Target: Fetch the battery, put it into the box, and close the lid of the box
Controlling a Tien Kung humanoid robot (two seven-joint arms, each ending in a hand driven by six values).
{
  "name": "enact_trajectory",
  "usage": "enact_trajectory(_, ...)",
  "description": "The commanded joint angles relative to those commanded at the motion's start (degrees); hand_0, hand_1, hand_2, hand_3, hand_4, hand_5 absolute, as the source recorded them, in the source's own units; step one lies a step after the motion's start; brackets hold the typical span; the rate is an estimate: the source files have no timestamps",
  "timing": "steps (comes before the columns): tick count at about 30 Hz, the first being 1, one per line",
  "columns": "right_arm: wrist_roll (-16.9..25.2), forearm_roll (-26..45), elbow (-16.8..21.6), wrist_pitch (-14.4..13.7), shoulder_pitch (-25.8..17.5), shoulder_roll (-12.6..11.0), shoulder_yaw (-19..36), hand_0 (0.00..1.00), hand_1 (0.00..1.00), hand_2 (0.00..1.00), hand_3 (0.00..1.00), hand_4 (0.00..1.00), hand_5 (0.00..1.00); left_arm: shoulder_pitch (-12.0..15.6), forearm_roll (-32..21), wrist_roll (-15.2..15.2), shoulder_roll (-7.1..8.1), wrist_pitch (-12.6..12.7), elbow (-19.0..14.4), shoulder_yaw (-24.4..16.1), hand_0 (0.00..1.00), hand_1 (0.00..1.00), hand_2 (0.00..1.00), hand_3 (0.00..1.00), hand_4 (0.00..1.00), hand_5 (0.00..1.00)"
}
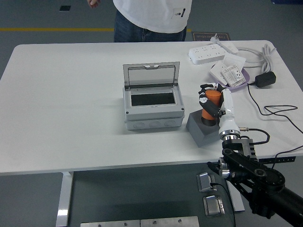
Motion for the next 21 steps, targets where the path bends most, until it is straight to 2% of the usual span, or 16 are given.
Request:
enact_trajectory(6,-6.01,-7.14,1.76,0.0,1.61,-0.99,1.01,0.099,0.213,0.241,0.255,0.002,0.002,0.04,0.33,0.11,0.03,0.05,0.0,-0.23,0.63,0.706,0.628,0.604,0.613,0.505)
enact_trajectory(10,-13.12,-15.46,4.02,0.0,3.29,-2.01,1.62,0.099,0.213,0.241,0.255,0.002,0.002,0.18,0.69,0.29,0.05,0.01,0.0,-0.6,0.63,0.706,0.628,0.604,0.613,0.505)
enact_trajectory(15,-24.05,-26.51,6.67,0.15,6.56,-3.51,0.9,0.099,0.216,0.243,0.255,0.002,0.002,0.37,0.9,0.48,0.17,-0.1,0.0,-0.97,0.63,0.707,0.628,0.603,0.614,0.505)
enact_trajectory(21,-37.29,-39.78,7.67,6.77,11.22,-4.66,-3.26,0.098,0.214,0.243,0.252,0.002,0.002,0.65,0.73,0.66,0.37,-0.23,0.0,-1.07,0.631,0.707,0.628,0.603,0.614,0.502)
